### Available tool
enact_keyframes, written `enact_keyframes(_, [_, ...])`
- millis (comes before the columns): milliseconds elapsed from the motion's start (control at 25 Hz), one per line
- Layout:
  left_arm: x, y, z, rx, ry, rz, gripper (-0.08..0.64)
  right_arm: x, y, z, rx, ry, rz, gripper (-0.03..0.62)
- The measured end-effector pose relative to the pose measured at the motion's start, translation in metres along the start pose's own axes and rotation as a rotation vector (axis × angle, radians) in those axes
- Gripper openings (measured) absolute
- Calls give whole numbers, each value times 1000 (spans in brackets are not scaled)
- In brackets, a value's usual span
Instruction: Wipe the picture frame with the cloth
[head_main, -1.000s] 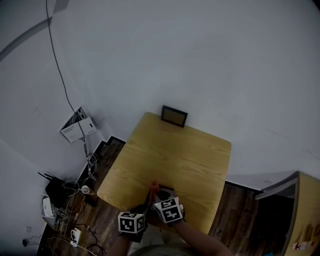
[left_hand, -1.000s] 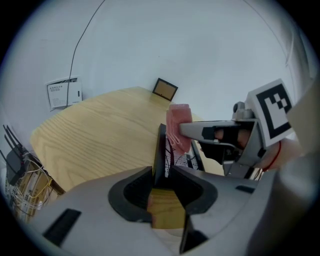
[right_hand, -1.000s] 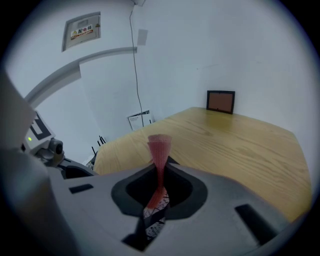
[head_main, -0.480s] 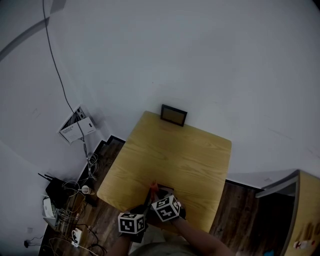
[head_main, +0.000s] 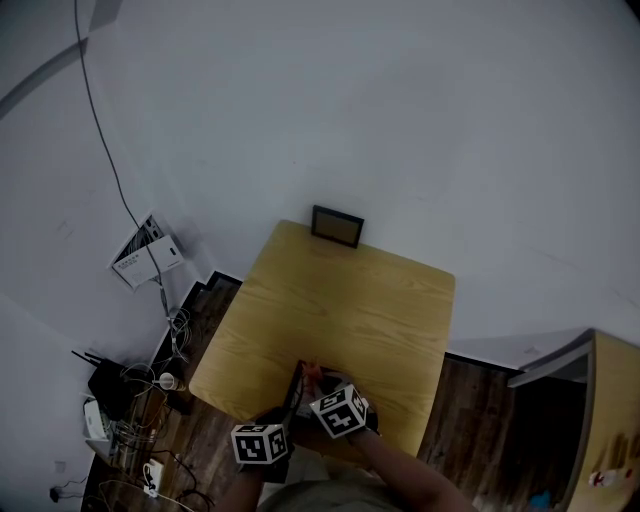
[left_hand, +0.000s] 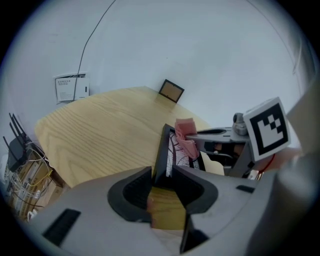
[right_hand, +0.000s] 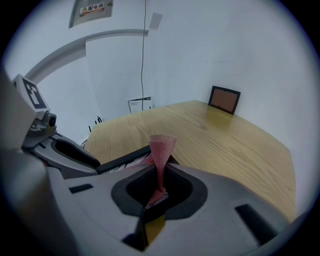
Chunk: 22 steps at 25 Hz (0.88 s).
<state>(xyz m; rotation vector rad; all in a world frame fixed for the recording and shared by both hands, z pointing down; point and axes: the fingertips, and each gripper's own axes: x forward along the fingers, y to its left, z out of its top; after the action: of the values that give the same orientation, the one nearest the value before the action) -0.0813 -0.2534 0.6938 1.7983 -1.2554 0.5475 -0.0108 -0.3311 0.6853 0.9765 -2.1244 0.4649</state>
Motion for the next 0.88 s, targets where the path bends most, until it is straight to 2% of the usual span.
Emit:
enact_keyframes(360, [-2,0,-1,3,-22,44,120,-12,-11,-13,9,16,-38,20])
enact_keyframes(760, [-2,0,-1,-5,-18,44,118,-17,-13,-13,17,-2,-41,20])
enact_keyframes(880, [-3,-1,-1,-1,-16,41,118,-29,-11,-7,63,-40,-29,20])
